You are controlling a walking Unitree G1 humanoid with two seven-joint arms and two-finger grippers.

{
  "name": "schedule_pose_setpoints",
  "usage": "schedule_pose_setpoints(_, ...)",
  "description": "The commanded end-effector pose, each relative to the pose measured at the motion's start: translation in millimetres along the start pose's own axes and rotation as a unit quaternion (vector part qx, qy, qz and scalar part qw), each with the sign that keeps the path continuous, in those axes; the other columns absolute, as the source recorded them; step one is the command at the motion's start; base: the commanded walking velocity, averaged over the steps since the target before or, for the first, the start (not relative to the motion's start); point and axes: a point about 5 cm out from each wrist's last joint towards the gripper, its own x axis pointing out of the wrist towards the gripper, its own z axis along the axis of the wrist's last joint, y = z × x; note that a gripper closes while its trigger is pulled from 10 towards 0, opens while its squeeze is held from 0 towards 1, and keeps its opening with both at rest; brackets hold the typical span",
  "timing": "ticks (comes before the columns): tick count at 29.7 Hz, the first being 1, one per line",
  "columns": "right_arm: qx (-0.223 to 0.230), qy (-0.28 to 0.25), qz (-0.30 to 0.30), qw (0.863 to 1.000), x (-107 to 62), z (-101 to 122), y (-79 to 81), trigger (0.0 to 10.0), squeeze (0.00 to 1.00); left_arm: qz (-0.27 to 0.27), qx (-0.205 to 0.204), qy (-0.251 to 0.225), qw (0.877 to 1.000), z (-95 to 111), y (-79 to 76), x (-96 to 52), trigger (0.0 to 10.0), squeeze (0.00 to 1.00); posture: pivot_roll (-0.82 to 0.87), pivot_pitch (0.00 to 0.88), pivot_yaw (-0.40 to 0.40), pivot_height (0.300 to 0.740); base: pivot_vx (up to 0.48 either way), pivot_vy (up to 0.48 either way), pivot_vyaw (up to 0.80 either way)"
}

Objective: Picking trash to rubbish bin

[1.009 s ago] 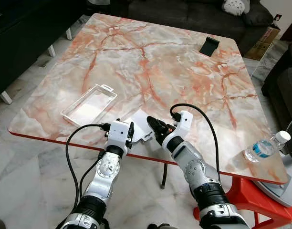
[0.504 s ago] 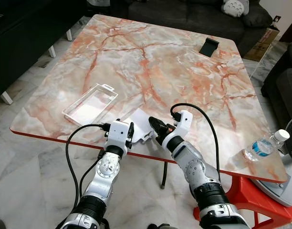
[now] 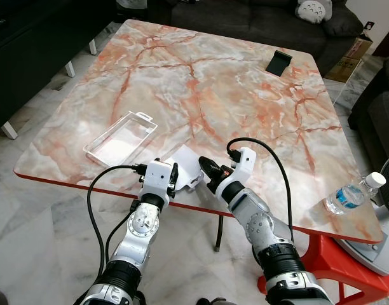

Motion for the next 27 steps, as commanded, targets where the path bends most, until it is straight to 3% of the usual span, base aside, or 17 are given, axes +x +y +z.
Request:
schedule_pose_setpoints(1,0.01,-0.003,0.007,1.0,-0.1,-5,4.9,0.0,0.0,-0.012,0.008,0.002,1.0,1,-5.9,2.1,10.0,0.0,-0.08,0.13,-0.166,0.74,0.0,0.0,0.0)
schedule_pose_setpoints(3,0.01,-0.005,0.006,1.0,-0.1,-4,4.4,0.0,0.0,-0.007,0.001,0.001,1.0,3,-5.1,3.8,10.0,0.0,-0.08,0.13,-0.165,0.74,0.0,0.0,0.0)
schedule_pose_setpoints(4,0.01,-0.006,0.006,1.0,-0.1,-4,4.3,0.0,0.0,-0.002,-0.006,0.001,1.0,4,-3.8,4.8,10.0,1.0,-0.08,0.13,-0.165,0.74,0.0,0.0,0.0)
schedule_pose_setpoints(13,0.01,-0.011,0.003,1.0,1.0,-1,3.5,0.0,0.0,0.009,-0.032,-0.026,0.999,19,1.7,11.6,10.0,1.0,-0.08,0.122,-0.162,0.74,0.0,0.0,0.0)
schedule_pose_setpoints(19,0.006,-0.042,-0.012,0.999,2.9,15,-0.1,0.0,0.0,0.034,-0.063,-0.073,0.995,44,13.9,21.7,10.0,1.0,-0.08,0.112,-0.161,0.74,0.0,0.0,0.0)
schedule_pose_setpoints(20,0.004,-0.054,-0.013,0.998,3.7,21,0.1,0.0,0.0,0.038,-0.059,-0.076,0.995,45,15.6,22.6,10.0,0.35,-0.07,0.109,-0.16,0.74,0.0,0.0,0.0)
schedule_pose_setpoints(21,0.002,-0.065,-0.014,0.998,4.2,27,0.4,0.0,0.0,0.039,-0.058,-0.076,0.995,45,16.4,22.7,10.0,0.0,-0.07,0.107,-0.16,0.74,0.0,0.0,0.0)
schedule_pose_setpoints(23,-0.005,-0.082,-0.013,0.997,4.6,36,1.4,0.0,0.0,0.041,-0.057,-0.072,0.995,43,17.5,22.7,10.0,0.0,-0.07,0.103,-0.159,0.74,0.0,0.0,0.0)
schedule_pose_setpoints(24,-0.022,-0.1,-0.008,0.995,4.5,46,3.9,0.7,0.0,0.041,-0.057,-0.067,0.995,40,17.7,22.3,10.0,0.0,-0.08,0.096,-0.157,0.74,0.0,0.0,0.0)
schedule_pose_setpoints(25,-0.033,-0.109,-0.003,0.994,4.3,50,5.4,0.7,0.0,0.041,-0.057,-0.065,0.995,39,17.6,22.0,10.0,0.0,-0.08,0.096,-0.157,0.74,0.0,0.0,0.0)
schedule_pose_setpoints(26,-0.045,-0.116,0.0,0.992,4.1,55,6.9,3.0,0.0,0.04,-0.057,-0.063,0.996,38,17.3,21.9,10.0,0.0,-0.08,0.091,-0.156,0.74,0.0,0.0,0.0)
schedule_pose_setpoints(27,-0.053,-0.121,0.002,0.991,4.0,57,7.9,3.0,0.0,0.04,-0.057,-0.062,0.996,38,17.2,21.9,10.0,0.0,-0.08,0.091,-0.156,0.74,0.0,0.0,0.0)
